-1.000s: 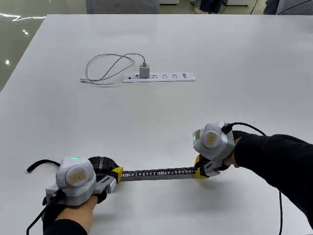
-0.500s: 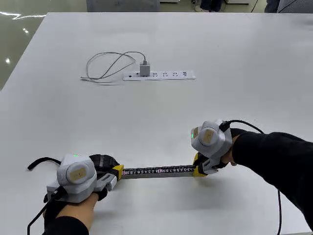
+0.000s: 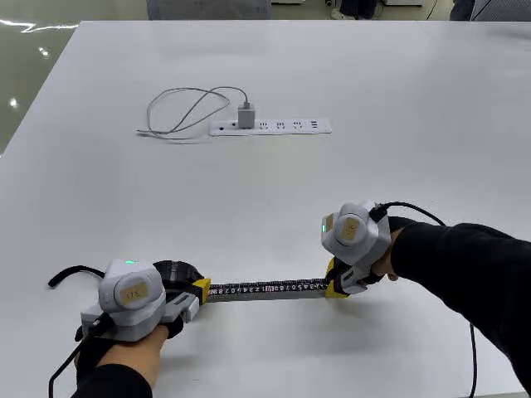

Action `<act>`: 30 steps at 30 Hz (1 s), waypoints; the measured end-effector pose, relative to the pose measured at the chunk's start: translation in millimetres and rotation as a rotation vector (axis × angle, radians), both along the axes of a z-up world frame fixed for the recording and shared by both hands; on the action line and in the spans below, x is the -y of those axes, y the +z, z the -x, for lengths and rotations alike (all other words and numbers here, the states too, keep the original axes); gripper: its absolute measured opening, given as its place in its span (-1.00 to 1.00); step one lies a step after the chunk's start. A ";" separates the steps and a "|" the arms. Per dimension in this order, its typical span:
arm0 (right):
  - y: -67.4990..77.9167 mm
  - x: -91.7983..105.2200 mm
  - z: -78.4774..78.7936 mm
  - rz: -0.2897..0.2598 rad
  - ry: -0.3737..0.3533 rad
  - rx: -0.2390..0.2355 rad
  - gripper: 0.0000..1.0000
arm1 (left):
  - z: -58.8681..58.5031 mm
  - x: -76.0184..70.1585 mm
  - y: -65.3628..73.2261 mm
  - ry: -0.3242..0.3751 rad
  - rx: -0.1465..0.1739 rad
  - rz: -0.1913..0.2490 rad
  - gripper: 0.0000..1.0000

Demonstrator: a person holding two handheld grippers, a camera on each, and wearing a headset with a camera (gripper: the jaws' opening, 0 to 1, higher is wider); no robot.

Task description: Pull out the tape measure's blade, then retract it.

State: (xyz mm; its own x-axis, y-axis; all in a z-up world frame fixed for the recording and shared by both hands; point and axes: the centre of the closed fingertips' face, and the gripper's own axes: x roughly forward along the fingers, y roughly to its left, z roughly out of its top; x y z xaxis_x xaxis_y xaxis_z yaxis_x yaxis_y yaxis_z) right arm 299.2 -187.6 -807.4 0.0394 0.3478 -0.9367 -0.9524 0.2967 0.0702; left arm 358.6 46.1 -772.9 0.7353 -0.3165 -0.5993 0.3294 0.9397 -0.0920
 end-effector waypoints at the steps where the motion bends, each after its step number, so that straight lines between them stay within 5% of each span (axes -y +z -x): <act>1: 0.0 -0.2 0.0 0.000 -0.001 -0.001 -0.79 | 0.1 0.0 0.0 0.000 -0.001 0.000 0.21; 30: 0.3 -9.6 -1.9 0.018 -0.024 0.015 -0.79 | 0.5 0.1 -1.7 -0.007 -0.004 -0.007 0.21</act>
